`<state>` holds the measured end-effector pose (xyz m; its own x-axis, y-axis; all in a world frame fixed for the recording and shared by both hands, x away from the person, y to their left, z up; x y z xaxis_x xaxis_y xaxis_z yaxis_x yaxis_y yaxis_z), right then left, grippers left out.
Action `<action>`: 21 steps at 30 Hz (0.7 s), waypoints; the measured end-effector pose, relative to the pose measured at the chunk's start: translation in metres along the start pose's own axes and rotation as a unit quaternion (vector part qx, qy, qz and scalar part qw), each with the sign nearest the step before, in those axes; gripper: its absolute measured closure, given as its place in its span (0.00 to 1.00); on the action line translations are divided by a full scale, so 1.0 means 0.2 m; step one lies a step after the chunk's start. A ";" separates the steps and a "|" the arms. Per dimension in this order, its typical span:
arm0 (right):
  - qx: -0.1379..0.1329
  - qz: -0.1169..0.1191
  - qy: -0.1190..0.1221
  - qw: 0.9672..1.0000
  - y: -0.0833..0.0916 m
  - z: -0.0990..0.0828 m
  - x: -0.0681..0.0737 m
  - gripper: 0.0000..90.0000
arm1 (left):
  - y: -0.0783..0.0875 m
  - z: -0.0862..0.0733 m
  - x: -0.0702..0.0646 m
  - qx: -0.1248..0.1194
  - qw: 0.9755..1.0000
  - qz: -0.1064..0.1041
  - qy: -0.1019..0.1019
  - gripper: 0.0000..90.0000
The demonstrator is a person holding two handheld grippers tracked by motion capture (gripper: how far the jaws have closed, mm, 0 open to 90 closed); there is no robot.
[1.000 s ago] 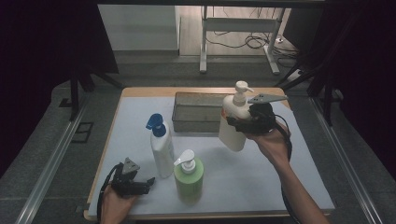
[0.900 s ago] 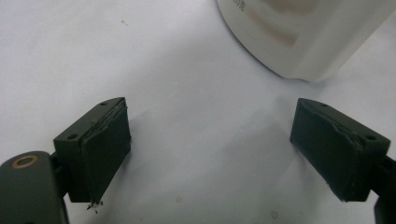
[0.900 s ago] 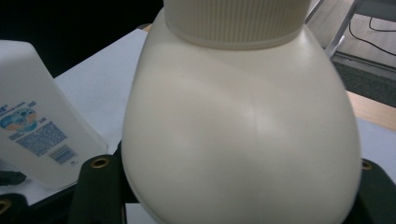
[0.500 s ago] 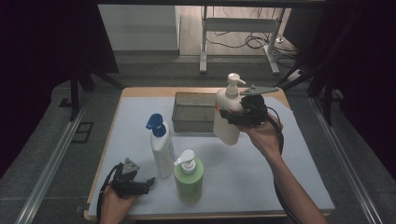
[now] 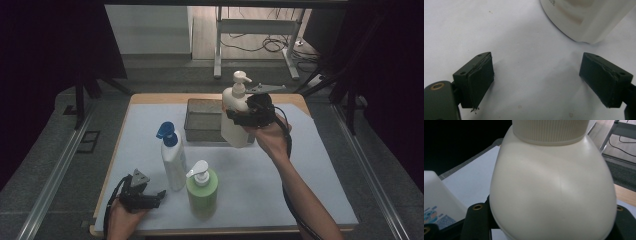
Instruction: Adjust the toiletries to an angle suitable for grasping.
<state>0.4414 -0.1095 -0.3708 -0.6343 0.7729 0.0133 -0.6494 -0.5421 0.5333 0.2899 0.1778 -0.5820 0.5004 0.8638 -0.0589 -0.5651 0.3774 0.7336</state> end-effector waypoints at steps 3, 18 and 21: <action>-0.003 0.000 -0.003 1.000 -0.03 0.01 0.01 0.41 | 0.00 0.00 0.00 0.000 1.000 0.000 0.000 0.14; -0.003 -0.002 -0.007 1.000 -0.19 0.08 0.04 0.41 | 0.00 0.00 0.00 0.000 1.000 -0.001 0.000 0.13; -0.004 -0.006 -0.006 1.000 -0.21 0.10 0.04 0.41 | 0.00 0.00 0.00 0.000 1.000 0.000 0.000 0.13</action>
<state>0.4719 -0.0730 -0.3772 -0.6219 0.7829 0.0172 -0.6599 -0.5357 0.5268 0.2899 0.1779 -0.5821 0.5009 0.8635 -0.0585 -0.5653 0.3776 0.7334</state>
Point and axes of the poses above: each handheld gripper's, and its own axes: y roughly backward along the jaws, z roughly out of its top, x roughly to its left, the point moved 8 cm from there along -y, roughly forward along the jaws, and after that the axes turned 2 degrees about y, right-handed, at the moved point
